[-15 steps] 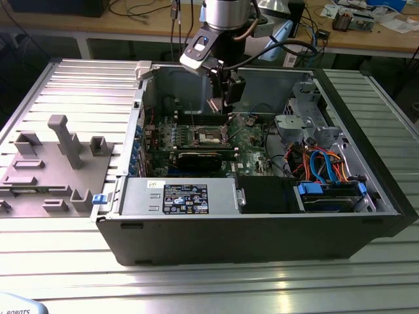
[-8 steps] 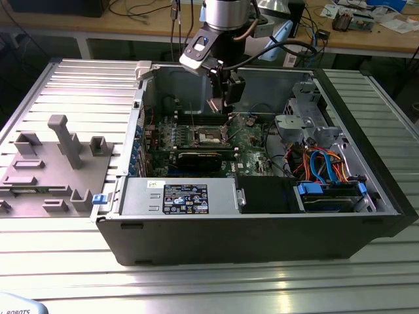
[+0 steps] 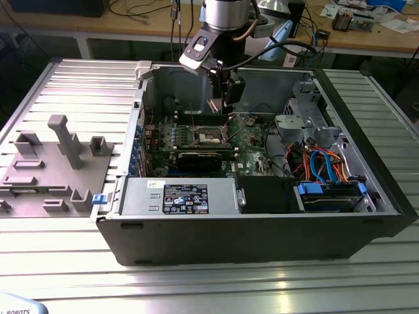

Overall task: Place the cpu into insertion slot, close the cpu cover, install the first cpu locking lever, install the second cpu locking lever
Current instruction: 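Place the cpu into insertion slot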

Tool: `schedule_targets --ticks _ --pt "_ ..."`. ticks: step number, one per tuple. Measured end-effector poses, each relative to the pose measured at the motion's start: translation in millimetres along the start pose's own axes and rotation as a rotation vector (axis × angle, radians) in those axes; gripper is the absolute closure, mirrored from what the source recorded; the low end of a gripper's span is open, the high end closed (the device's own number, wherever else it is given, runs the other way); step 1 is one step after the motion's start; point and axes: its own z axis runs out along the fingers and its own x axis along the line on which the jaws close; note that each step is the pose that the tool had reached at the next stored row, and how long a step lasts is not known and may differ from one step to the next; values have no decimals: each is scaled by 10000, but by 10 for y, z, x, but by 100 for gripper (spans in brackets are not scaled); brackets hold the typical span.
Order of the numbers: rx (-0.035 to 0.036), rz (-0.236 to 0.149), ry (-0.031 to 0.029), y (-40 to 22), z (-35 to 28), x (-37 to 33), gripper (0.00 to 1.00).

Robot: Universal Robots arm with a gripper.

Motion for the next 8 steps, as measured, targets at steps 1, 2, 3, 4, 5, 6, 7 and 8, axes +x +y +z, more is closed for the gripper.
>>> schedule_targets --ticks 1,2,3,4,5,6,7,8 --pt "0 16 -3 0 1 0 46" --pt "1 27 -5 0 2 0 46" --pt "1 34 -7 0 2 0 46" --pt "2 42 -8 0 3 0 46" --pt "2 56 -10 0 4 0 46" --pt "3 63 -12 0 4 0 46" --pt "3 72 -13 0 5 0 46" --pt "4 81 -14 0 5 0 46"
